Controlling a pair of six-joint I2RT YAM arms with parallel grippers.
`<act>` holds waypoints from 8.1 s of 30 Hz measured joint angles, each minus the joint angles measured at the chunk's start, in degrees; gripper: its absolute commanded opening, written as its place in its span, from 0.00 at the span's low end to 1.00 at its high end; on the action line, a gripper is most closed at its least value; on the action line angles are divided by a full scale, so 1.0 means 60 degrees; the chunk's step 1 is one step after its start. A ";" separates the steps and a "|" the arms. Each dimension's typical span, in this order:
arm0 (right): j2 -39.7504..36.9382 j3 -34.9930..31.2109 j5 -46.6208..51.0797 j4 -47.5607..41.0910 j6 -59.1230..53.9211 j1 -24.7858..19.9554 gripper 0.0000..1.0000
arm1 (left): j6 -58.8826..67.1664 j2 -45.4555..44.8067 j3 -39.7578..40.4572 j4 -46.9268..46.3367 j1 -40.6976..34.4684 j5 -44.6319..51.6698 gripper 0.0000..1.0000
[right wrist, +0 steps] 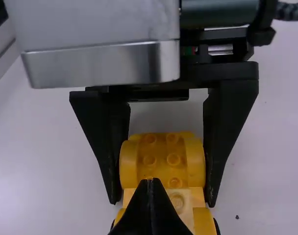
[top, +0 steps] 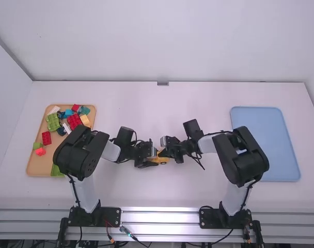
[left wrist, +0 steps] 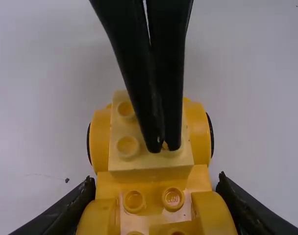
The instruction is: Assemble lego blocks to make yellow taxi
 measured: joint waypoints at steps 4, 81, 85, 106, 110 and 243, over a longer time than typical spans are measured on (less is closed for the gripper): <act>0.0215 0.0051 -0.0350 0.0000 0.0062 -0.0153 0.00 | -0.0004 0.0000 0.0000 0.0004 0.0022 -0.0007 0.60; -0.2656 0.0991 0.5916 -0.2197 0.3348 -0.1479 0.99 | -0.0368 -0.1060 0.7952 -1.1460 0.1100 -0.3523 0.99; -0.2656 0.0991 0.6014 -0.2095 0.3344 -0.1479 0.99 | -0.2965 -0.1060 0.8950 -1.1140 0.2218 -0.4688 0.99; -0.2656 0.0994 0.6994 -0.1676 0.4586 -0.1475 0.99 | -0.9938 -0.0616 1.0094 -1.1005 0.5603 -0.7606 0.97; -0.2656 0.0994 0.6998 -0.1741 0.4601 -0.1479 0.99 | -1.0284 0.0200 1.1103 -1.1799 0.5603 -0.7781 0.99; -0.2656 0.1457 0.7045 -0.2397 0.5074 -0.1479 0.99 | -0.7872 0.0375 0.8251 -1.0641 0.2670 -0.9464 0.02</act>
